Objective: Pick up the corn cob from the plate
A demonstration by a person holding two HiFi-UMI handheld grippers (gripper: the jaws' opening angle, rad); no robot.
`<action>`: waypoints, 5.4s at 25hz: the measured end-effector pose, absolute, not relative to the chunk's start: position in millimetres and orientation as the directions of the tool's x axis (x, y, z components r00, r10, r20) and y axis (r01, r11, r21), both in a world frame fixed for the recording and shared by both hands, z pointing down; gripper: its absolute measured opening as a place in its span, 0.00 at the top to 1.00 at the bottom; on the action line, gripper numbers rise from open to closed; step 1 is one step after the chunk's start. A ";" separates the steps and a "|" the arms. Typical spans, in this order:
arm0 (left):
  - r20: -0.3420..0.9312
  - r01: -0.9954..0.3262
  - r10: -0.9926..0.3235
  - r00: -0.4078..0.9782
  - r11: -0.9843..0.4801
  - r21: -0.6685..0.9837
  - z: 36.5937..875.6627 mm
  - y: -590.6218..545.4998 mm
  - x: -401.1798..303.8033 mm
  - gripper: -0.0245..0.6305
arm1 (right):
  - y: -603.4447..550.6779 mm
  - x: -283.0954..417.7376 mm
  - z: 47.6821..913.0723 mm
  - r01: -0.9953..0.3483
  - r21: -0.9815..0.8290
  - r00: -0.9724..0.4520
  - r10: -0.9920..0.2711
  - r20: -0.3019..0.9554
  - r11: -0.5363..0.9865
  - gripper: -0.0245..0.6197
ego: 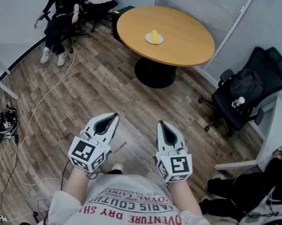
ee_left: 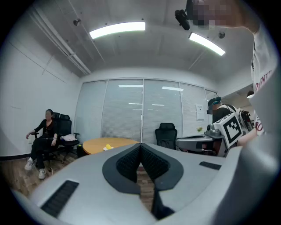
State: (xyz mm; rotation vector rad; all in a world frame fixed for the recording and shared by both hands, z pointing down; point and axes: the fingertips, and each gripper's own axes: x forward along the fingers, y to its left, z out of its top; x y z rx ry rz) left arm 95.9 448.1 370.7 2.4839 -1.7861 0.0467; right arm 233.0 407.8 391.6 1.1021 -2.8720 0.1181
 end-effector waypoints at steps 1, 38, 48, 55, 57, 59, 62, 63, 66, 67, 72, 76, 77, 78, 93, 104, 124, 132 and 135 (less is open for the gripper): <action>0.072 -0.946 -0.943 0.325 -0.322 0.045 371.5 448.5 95.1 0.91 | 408.2 231.2 392.9 -0.672 -0.050 -0.740 -0.667 0.087 0.739 0.92; 0.135 -0.973 -0.967 0.216 -0.202 0.110 419.8 361.6 -68.6 0.91 | 287.6 90.7 450.6 -0.685 -0.094 -0.724 -0.659 0.205 0.723 0.92; 0.131 -0.987 -0.980 0.149 -0.139 0.084 407.3 225.2 -78.5 0.91 | 133.8 75.6 434.6 -0.647 -0.136 -0.761 -0.624 0.175 0.751 0.92; 0.110 -0.987 -0.983 0.150 -0.142 0.077 403.0 113.4 -61.5 0.91 | 30.1 87.8 428.4 -0.626 -0.096 -0.776 -0.608 0.169 0.774 0.92; 0.116 -0.985 -0.980 0.163 -0.154 0.078 406.7 89.2 -56.7 0.91 | 4.6 92.7 432.4 -0.635 -0.093 -0.768 -0.615 0.179 0.767 0.92; 0.133 -0.982 -0.974 0.182 -0.172 0.081 414.3 71.9 -53.5 0.91 | -15.4 96.5 439.8 -0.649 -0.103 -0.756 -0.624 0.197 0.754 0.92; 0.157 -0.980 -0.970 0.184 -0.170 0.101 426.2 49.2 -62.4 0.91 | -37.4 95.2 449.3 -0.667 -0.119 -0.740 -0.635 0.222 0.735 0.92; 0.159 -0.979 -0.970 0.184 -0.167 0.115 428.8 40.7 -67.7 0.91 | -44.5 93.1 452.1 -0.672 -0.121 -0.735 -0.638 0.230 0.730 0.92; 0.156 -0.972 -0.965 0.211 -0.190 0.136 434.0 10.7 -82.5 0.91 | -69.3 83.8 460.4 -0.695 -0.126 -0.714 -0.656 0.247 0.708 0.92; 0.156 -0.970 -0.962 0.223 -0.203 0.135 435.9 -1.9 -88.3 0.91 | -79.2 79.3 463.1 -0.704 -0.130 -0.705 -0.664 0.251 0.698 0.92; 0.166 -0.947 -0.936 0.310 -0.288 0.144 445.5 -75.9 -120.6 0.91 | -133.0 51.1 473.0 -0.762 -0.134 -0.643 -0.717 0.271 0.633 0.92; 0.155 -0.914 -0.903 0.401 -0.383 0.133 440.0 -143.4 -143.7 0.91 | -183.4 32.0 473.2 -0.817 -0.126 -0.574 -0.772 0.274 0.563 0.92; 0.154 -0.906 -0.894 0.421 -0.405 0.128 438.0 -159.3 -150.3 0.91 | -195.5 27.1 473.0 -0.831 -0.125 -0.554 -0.786 0.276 0.542 0.92; 0.154 -0.896 -0.883 0.443 -0.428 0.123 435.8 -173.7 -156.9 0.91 | -206.1 22.1 472.6 -0.845 -0.125 -0.532 -0.800 0.278 0.519 0.92; 0.223 -0.769 -0.737 0.638 -0.621 0.148 459.6 -300.3 -191.6 0.91 | -291.1 -10.9 511.9 -0.920 -0.214 -0.390 -0.822 0.415 0.328 0.92; 0.317 -0.760 -0.693 0.648 -0.620 0.198 536.7 -337.2 -173.4 0.91 | -327.6 -3.2 595.6 -0.906 -0.141 -0.398 -0.688 0.608 0.399 0.88; 0.457 -0.831 -0.694 0.556 -0.457 0.316 619.5 -364.7 -177.4 0.91 | -359.1 -17.7 734.8 -0.840 -0.143 -0.354 -0.330 0.875 0.523 0.55; 0.467 -0.823 -0.677 0.568 -0.458 0.337 624.3 -361.5 -174.5 0.91 | -362.7 -18.7 737.0 -0.840 -0.108 -0.330 -0.343 0.879 0.531 0.55; 0.449 -0.815 -0.680 0.580 -0.477 0.329 614.5 -365.4 -168.4 0.91 | -360.3 -17.5 736.6 -0.834 -0.099 -0.317 -0.325 0.891 0.543 0.55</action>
